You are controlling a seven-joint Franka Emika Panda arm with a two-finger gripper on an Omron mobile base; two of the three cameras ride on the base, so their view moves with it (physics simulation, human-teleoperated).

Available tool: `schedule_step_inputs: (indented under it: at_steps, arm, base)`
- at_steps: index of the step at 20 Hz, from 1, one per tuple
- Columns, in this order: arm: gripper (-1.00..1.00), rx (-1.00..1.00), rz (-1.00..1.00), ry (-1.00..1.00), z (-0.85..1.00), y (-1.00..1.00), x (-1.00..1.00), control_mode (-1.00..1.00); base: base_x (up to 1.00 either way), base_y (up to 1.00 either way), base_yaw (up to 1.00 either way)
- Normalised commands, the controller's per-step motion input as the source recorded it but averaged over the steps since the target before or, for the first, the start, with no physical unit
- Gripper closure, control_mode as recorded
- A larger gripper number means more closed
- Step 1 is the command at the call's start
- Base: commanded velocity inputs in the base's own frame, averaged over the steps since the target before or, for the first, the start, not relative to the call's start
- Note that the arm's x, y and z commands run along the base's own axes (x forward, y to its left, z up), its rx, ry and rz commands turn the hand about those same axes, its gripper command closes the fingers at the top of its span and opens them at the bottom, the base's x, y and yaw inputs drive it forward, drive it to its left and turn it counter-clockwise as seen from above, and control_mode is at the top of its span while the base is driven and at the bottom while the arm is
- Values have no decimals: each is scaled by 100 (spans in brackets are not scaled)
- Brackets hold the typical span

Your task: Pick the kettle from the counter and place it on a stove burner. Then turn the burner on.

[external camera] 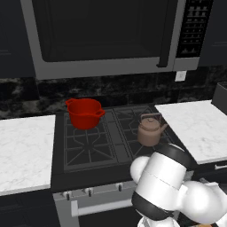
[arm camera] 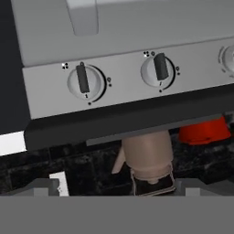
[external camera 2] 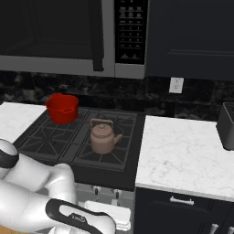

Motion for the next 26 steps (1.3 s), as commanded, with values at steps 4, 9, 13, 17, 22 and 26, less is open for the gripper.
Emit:
schedule_step_inputs:
  at_steps: [4,9,13,17,22,26]
  arm:
    - [-100,0,-2,-1,-19,0,36,-100]
    - [-100,0,0,0,-36,0,31,-100]
    - [-100,0,0,-3,-53,-6,29,-100]
    - [-100,0,0,-3,-46,-3,29,-100]
    - [-100,0,0,-6,-42,0,17,-100]
    - [-100,0,1,-10,-45,0,7,-100]
  base:
    - [0,0,0]
    - [0,0,0]
    - [0,0,0]
    - [0,0,0]
    - [0,0,0]
    - [0,0,0]
